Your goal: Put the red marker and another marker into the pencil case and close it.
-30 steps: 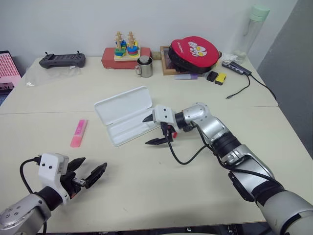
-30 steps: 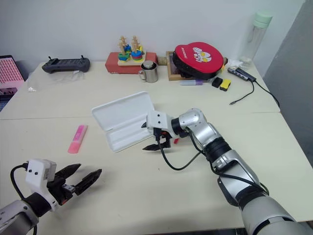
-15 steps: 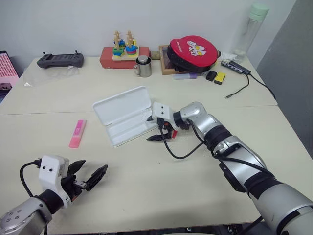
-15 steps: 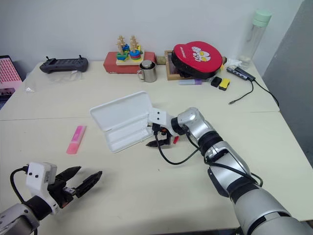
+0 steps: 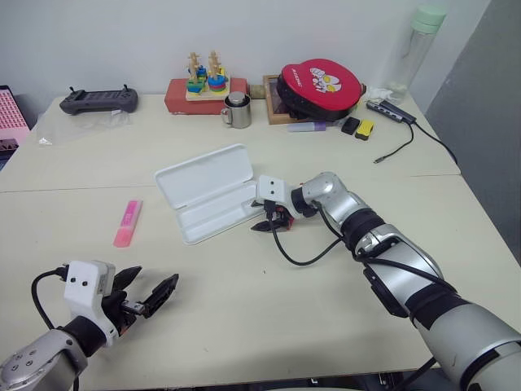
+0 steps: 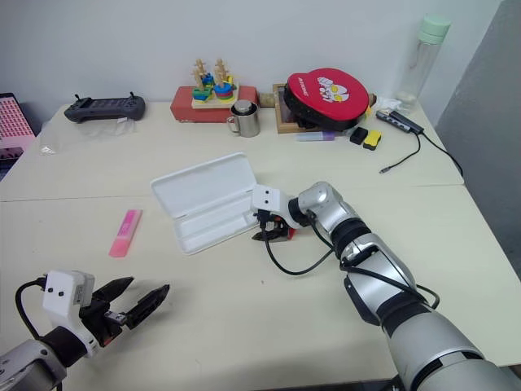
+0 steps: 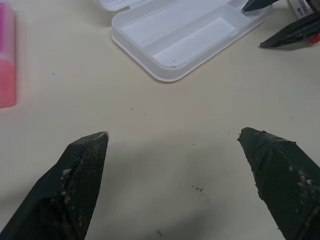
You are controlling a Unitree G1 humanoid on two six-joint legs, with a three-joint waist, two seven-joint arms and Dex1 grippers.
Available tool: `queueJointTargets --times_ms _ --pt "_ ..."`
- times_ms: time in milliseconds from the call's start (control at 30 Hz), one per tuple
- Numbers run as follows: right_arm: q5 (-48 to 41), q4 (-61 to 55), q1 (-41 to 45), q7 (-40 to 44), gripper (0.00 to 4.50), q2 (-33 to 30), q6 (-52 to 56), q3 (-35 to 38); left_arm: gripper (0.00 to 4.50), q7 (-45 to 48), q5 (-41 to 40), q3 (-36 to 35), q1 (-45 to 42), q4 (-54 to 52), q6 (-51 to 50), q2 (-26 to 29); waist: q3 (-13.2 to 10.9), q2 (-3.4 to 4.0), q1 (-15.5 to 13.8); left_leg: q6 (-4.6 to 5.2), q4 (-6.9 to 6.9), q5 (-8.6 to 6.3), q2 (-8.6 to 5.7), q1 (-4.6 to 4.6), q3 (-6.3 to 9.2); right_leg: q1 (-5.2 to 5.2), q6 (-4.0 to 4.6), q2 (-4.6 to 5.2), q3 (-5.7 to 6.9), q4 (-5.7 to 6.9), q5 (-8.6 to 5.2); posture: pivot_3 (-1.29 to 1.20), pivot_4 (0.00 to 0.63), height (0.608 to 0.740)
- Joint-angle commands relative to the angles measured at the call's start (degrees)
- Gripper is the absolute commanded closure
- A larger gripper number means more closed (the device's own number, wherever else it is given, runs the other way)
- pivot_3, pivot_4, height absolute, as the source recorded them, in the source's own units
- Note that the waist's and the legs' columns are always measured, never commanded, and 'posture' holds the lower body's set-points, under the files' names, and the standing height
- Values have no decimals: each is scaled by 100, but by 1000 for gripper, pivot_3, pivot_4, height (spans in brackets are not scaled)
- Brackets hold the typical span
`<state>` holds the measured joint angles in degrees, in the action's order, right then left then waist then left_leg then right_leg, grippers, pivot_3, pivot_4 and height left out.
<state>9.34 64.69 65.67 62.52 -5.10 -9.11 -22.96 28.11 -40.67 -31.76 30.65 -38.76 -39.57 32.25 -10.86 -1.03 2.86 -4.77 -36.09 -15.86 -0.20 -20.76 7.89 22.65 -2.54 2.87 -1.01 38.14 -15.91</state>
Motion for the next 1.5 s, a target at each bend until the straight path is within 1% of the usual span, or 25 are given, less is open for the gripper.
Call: queueJointTargets --times_ms 33,67,133,233,333,533,700,767,833,933,1067,1200,1367,1500 --pt "170 -96 115 119 2529 14 -180 -38 0 -21 -58 -8 -20 -149 35 -21 0 0 1 0 0 0 0 0 0 0 0 0 0 0 0 0 150 740" --pt "225 -104 115 115 2663 -1 -222 -66 0 -26 -63 -1 -33 -148 30 -20 0 0 1 0 0 0 0 0 0 0 0 0 0 0 0 0 150 740" --pt "202 -148 108 225 3167 0 -143 -35 0 -31 -67 0 -48 -140 27 -20 0 0 1 0 0 0 0 0 0 0 0 0 0 0 0 0 150 740" --pt "206 -206 85 368 3712 -9 -107 -29 0 -22 -71 2 -47 -137 25 -26 0 0 3 0 0 0 0 0 0 0 0 0 0 1 0 0 150 740" --pt "269 -339 3 494 4444 -56 -224 -87 0 -35 -45 31 -74 -123 41 -42 0 0 4 0 0 0 0 0 0 0 0 0 0 2 0 0 150 740" --pt "264 -724 -154 870 4444 -125 -129 -89 0 -69 -92 16 -136 -116 17 -93 0 0 10 0 -1 0 0 0 0 0 0 0 0 1 0 0 150 740" --pt "146 -1728 -517 1282 4444 -382 -321 -146 0 -58 -14 19 -153 -38 46 -79 0 0 7 -1 -1 0 0 -2 2 0 0 0 1 1 0 0 150 740" --pt "123 -2688 -839 1496 4444 -643 -294 -239 0 -40 4 19 -147 -14 58 -75 0 0 6 -1 -1 0 0 -2 0 0 -1 1 0 0 1 0 150 740" --pt "-41 -3816 -1208 1767 4444 -847 174 -280 0 -27 39 39 -149 14 73 -71 0 0 -2 -1 -1 0 0 -4 3 1 -1 1 2 0 1 0 150 740" --pt "-186 -4712 -1508 1883 4444 -1013 750 -306 0 -22 59 58 -163 39 82 -70 0 -1 6 -1 -1 1 1 -4 4 1 -1 2 3 0 1 0 150 740" --pt "-146 -6056 -2305 1908 4444 -1572 1157 -455 0 64 145 141 -261 211 101 3 1 -1 -7 -1 -4 0 0 -1 2 -3 -2 2 2 -2 1 0 150 740" --pt "-16 -6554 -2588 1673 4444 -1905 1693 -500 0 157 216 190 -350 367 108 104 2 -4 -63 -1 -6 0 0 -1 3 -5 -2 1 3 -3 1 0 150 740" --pt "-116 -6992 -2802 1614 4444 -2124 2411 -521 0 267 274 188 -427 513 105 225 3 -6 -83 -1 -7 1 1 2 1 -5 1 0 4 -2 2 0 150 740" --pt "-90 -7211 -3032 1519 4444 -2375 2613 -532 0 311 249 137 -441 483 49 267 4 -7 -100 -1 -7 1 -1 -1 1 -6 1 1 3 -7 3 0 150 740"
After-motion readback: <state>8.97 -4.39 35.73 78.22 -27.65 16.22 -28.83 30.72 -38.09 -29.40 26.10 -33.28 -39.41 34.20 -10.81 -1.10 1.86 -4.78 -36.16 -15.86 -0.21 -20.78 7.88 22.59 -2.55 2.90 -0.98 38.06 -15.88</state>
